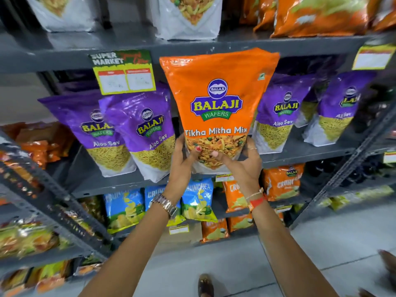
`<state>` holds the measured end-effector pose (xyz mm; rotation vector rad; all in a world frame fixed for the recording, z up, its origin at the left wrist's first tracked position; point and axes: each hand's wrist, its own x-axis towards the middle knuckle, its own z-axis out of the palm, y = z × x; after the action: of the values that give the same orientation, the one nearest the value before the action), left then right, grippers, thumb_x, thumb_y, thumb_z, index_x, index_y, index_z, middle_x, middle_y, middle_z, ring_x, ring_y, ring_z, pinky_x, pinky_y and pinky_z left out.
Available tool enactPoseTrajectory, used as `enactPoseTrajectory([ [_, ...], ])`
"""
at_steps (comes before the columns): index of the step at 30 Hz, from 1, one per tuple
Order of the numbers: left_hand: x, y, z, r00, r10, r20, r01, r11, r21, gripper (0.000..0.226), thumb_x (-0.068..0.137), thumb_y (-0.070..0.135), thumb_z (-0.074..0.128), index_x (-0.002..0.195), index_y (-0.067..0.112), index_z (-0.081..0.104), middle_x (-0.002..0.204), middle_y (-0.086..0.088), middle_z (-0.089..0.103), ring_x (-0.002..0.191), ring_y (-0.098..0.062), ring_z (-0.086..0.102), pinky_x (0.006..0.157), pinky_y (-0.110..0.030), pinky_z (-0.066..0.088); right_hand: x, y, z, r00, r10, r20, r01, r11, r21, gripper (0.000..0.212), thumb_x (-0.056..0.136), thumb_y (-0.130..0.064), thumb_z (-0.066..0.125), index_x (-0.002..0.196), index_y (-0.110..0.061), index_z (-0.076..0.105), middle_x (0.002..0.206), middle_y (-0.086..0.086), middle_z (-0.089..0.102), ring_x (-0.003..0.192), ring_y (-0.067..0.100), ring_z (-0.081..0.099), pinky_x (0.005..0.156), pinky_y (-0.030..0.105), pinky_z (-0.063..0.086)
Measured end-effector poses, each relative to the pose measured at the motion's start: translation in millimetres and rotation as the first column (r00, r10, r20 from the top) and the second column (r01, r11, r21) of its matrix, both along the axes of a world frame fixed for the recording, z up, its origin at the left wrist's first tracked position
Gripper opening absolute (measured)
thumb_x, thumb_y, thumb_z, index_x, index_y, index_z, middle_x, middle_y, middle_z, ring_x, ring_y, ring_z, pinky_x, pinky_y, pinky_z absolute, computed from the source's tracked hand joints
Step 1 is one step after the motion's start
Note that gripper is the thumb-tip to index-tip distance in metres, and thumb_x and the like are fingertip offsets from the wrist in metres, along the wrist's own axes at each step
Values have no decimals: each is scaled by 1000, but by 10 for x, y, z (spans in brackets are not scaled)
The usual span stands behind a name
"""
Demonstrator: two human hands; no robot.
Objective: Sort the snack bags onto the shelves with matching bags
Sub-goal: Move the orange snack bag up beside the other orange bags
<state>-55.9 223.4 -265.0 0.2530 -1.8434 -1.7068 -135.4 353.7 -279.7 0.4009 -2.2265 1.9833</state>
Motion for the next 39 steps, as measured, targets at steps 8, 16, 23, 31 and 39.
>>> enactPoseTrajectory([
  [8,481,-89,1095,989,19,-148,-33,995,-93,27,90,24,52,111,41,46,107,14,60,98,5,60,79,-21,55,370,-114,1072,984,-16,-178,11,999,-30,85,39,-77,78,109,-32,60,100,-9,74,96,13,70,82,43,58],
  [16,680,-528,1958,978,105,-179,-126,986,-107,18,90,29,52,106,36,53,108,0,66,98,-22,66,61,-29,56,558,-576,1987,958,18,-285,-25,999,-22,83,43,-76,75,113,-31,61,104,-10,73,96,12,66,81,32,51],
  [23,753,-1070,2580,965,207,-158,-224,970,-98,32,92,30,50,123,28,48,97,6,67,80,-14,66,51,-28,55,525,-1242,2618,936,157,-315,-180,982,-47,73,45,-68,80,103,-26,65,101,-5,75,98,21,68,80,32,50],
  [31,748,-1748,2912,929,358,-95,-367,924,-108,32,93,33,47,123,23,44,115,-1,59,101,-31,59,64,-42,51,282,-2052,2939,886,372,-278,-398,916,-43,97,32,-72,79,113,-19,65,116,2,72,106,22,66,93,45,54],
  [39,732,-2167,2830,889,458,20,-456,887,-79,38,92,35,48,128,25,42,137,-9,52,121,-40,50,92,-63,44,241,-2396,2821,834,498,-239,-520,854,-36,33,59,-37,87,81,-26,64,87,-3,71,88,18,69,85,43,58],
])
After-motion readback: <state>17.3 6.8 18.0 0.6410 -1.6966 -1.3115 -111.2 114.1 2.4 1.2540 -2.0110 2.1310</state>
